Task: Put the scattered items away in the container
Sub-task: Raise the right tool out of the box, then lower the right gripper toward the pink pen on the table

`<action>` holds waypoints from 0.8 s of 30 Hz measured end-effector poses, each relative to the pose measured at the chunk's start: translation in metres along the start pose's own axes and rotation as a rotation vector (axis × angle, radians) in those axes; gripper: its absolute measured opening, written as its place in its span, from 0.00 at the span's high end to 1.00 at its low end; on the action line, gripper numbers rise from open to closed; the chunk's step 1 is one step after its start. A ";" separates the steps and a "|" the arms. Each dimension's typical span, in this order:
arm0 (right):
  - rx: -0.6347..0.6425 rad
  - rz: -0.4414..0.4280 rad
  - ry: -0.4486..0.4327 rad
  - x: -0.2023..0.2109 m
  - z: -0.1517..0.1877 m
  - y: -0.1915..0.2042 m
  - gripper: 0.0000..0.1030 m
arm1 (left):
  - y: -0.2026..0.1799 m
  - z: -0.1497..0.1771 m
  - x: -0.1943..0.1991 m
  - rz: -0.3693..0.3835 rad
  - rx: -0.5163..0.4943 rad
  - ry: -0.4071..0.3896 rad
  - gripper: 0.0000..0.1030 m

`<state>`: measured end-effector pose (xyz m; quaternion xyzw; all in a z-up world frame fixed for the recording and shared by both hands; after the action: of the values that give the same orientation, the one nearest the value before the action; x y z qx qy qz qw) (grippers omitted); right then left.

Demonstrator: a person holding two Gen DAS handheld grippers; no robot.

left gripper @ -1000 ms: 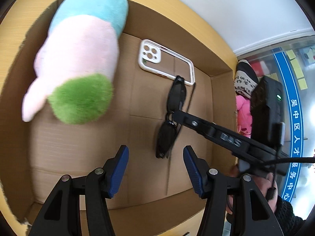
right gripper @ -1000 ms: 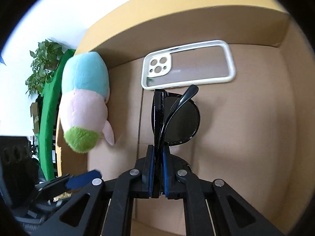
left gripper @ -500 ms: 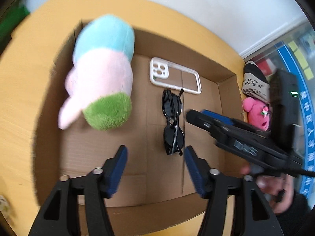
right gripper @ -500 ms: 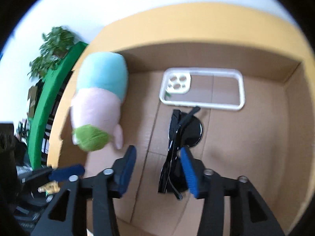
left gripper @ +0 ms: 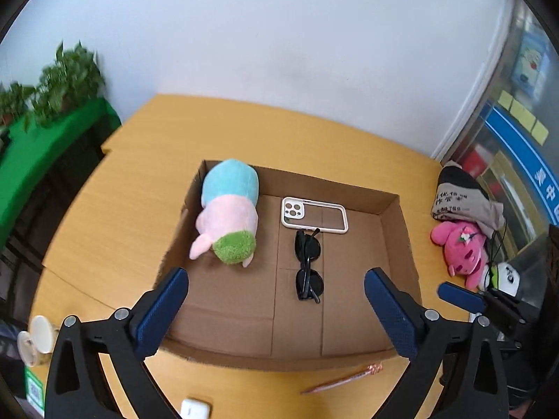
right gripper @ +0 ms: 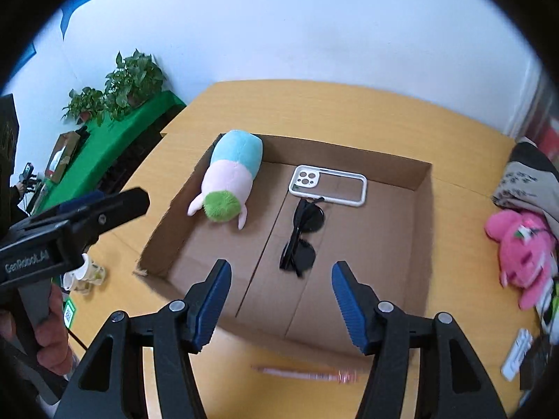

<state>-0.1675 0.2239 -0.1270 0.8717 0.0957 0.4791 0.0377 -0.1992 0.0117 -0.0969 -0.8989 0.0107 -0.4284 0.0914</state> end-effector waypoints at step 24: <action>-0.067 0.033 -0.003 0.064 0.077 -0.024 0.42 | -0.054 0.081 0.045 0.084 -0.114 0.076 0.01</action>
<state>-0.0725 0.2625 -0.1189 0.8723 0.0649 0.4811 0.0592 -0.1114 0.0728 -0.1025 -0.8845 0.0763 -0.4566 0.0577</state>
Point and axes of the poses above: each gripper's, at about its wrist camera, not at the fingertips, and x roughly against the way its jaws point, y to its left, z to its underside, the point moved 9 cm from there along -x, roughly the way its jaws point
